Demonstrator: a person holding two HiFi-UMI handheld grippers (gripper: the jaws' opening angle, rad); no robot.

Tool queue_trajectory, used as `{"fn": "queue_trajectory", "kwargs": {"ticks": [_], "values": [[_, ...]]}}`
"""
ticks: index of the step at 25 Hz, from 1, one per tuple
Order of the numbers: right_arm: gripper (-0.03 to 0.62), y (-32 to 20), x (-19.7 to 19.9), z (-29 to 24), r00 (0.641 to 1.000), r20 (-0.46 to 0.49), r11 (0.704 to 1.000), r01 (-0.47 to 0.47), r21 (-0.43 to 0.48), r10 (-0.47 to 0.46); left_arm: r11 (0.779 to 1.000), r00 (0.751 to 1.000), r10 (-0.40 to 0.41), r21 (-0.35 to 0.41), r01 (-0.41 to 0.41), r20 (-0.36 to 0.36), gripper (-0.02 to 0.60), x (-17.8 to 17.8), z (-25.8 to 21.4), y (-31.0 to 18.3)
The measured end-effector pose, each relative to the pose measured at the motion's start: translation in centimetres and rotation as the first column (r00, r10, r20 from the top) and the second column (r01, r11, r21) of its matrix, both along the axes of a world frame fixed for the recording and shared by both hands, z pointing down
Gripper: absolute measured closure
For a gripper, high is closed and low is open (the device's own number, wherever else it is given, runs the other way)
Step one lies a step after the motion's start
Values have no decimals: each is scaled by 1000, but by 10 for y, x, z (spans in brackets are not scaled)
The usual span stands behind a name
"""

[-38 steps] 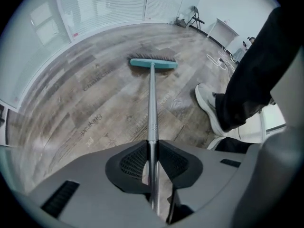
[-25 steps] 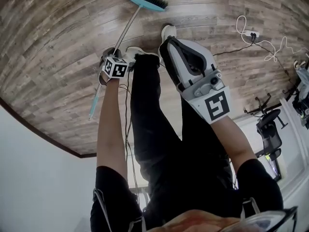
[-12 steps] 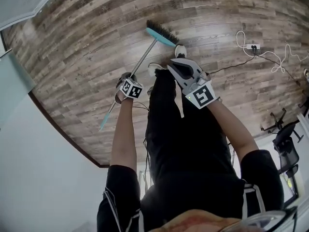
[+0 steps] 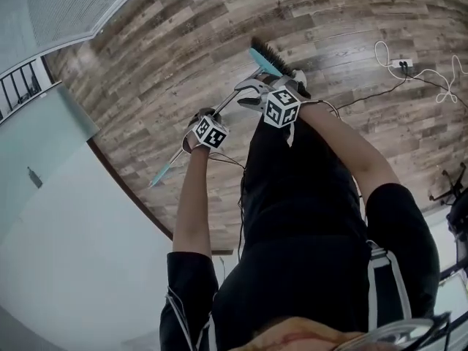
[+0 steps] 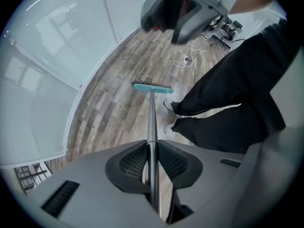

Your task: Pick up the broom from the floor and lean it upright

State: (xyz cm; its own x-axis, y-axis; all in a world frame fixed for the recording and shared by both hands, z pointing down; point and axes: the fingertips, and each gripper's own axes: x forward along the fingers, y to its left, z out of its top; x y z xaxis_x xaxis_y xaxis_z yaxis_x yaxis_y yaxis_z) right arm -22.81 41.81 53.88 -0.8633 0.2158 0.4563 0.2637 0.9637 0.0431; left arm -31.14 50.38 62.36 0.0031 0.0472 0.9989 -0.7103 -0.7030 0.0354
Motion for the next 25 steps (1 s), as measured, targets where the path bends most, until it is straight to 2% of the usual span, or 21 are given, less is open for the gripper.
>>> {"fn": "queue_trajectory", "kwargs": {"ticks": [3,6,10,13,16,19,21,25], "values": [[439,29,-9,27,980,-104,985,173,13,-171,997,997,76,0,-76,1,492,11,-21,-7],[439,39,-12,40,959,-148,968,248,23,-242,990,990,139,-8,-140,-14,492,25,-36,-14],[439,41,-11,46,958,-162,969,244,28,-237,966,966,258,-1,-258,-7,492,44,-51,-24],[439,38,-10,49,969,-158,981,192,-12,-192,951,951,309,11,-309,-2,492,57,-56,-32],[441,38,-10,50,974,-154,986,161,-31,-164,951,951,309,8,-309,-9,492,66,-56,-35],[442,42,-9,54,969,-174,984,176,-3,-174,952,952,306,11,-306,-14,492,73,-58,-42],[507,40,-6,56,966,-193,984,177,13,-171,951,951,308,9,-308,-24,492,78,-59,-44],[513,29,6,57,963,-228,988,152,15,-145,953,952,305,11,-304,-27,492,89,-57,-55]]}}
